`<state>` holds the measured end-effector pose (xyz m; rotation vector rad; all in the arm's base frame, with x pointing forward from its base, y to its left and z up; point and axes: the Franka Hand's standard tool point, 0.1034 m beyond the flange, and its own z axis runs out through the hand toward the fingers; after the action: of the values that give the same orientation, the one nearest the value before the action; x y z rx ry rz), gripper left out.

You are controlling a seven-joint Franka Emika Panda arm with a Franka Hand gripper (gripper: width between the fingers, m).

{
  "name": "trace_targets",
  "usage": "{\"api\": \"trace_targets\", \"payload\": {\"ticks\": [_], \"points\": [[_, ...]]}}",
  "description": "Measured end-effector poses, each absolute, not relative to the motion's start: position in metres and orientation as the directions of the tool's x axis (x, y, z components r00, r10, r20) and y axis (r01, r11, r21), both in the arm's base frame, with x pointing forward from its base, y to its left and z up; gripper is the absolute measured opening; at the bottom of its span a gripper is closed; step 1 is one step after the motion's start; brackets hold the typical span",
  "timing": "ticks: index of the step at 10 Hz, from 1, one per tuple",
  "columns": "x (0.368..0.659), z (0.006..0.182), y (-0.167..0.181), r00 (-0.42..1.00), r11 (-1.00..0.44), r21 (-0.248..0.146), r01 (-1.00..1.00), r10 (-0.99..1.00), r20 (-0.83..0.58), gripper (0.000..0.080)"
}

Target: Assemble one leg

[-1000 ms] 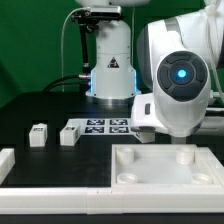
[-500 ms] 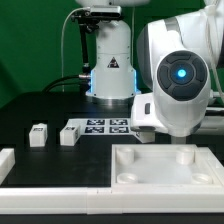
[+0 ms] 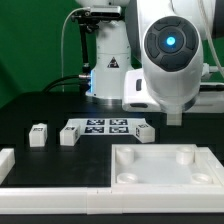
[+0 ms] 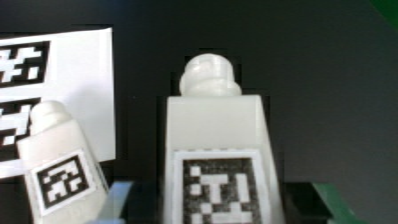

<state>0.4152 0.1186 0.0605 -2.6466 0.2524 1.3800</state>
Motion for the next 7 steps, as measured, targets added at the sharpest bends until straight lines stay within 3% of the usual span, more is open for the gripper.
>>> {"api": "trace_targets", "payload": {"ticks": [1,4,7], "points": [[0.425,0.055,0.121,0.636,-0.974,-0.059,-0.22,-0.097,-0.765,0.0291],[0.444,0.059,0.108,0.837,-0.984,-0.067,-0.166,-0.104,-0.538,0.0291],[0.468,0.099,0.103,0.932,-0.987,-0.075,-0.139,-0.105,-0.347,0.0291]]}}
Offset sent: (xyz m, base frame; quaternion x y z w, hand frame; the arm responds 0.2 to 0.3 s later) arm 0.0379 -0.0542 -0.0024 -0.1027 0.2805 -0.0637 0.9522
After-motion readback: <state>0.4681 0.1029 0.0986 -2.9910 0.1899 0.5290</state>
